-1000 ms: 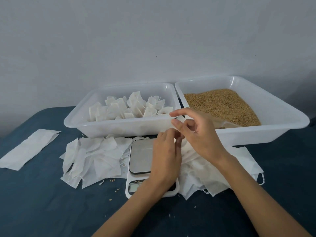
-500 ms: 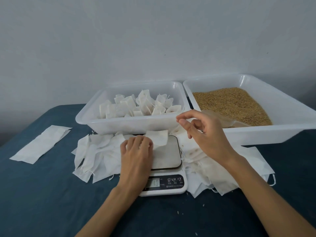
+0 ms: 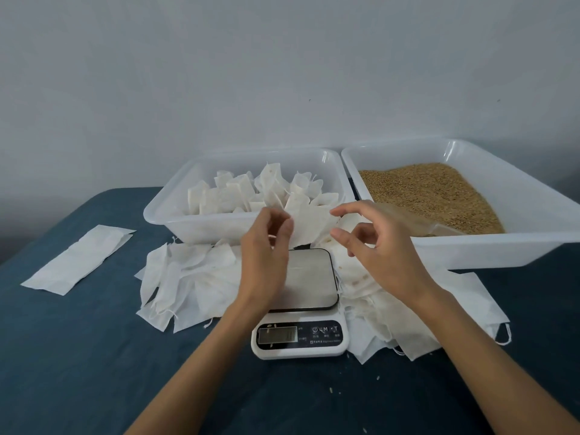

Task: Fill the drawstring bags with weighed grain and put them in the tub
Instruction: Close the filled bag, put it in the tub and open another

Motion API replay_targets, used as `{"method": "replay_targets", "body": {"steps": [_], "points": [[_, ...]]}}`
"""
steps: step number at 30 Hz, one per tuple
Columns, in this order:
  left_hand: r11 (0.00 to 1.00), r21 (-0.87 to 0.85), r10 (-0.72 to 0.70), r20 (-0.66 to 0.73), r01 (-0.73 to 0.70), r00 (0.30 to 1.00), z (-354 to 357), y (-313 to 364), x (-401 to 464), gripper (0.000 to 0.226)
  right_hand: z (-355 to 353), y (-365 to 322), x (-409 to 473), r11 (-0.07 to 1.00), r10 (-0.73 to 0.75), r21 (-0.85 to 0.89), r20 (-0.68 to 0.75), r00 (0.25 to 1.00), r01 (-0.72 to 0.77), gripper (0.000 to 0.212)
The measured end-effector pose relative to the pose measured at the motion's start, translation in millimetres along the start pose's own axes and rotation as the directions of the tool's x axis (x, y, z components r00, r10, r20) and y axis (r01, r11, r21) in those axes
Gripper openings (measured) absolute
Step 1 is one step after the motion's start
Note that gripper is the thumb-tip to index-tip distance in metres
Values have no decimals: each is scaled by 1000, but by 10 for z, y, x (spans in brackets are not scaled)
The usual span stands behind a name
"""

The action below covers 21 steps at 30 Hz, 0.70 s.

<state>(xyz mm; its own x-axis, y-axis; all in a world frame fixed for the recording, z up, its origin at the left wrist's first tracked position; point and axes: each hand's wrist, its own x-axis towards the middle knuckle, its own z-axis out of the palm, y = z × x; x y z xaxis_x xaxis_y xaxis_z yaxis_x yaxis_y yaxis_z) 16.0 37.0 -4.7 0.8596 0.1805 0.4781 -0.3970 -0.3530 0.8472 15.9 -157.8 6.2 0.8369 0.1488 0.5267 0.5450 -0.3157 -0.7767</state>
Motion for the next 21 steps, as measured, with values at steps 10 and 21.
{"method": "replay_targets", "body": {"steps": [10, 21], "points": [[928, -354, -27, 235, 111, 972, 365, 64, 36, 9, 81, 58, 14, 963, 151, 225, 16, 988, -150, 27], [899, -407, -126, 120, 165, 985, 352, 19, -58, 14, 136, 113, -64, 980, -131, -156, -54, 990, 122, 14]]}}
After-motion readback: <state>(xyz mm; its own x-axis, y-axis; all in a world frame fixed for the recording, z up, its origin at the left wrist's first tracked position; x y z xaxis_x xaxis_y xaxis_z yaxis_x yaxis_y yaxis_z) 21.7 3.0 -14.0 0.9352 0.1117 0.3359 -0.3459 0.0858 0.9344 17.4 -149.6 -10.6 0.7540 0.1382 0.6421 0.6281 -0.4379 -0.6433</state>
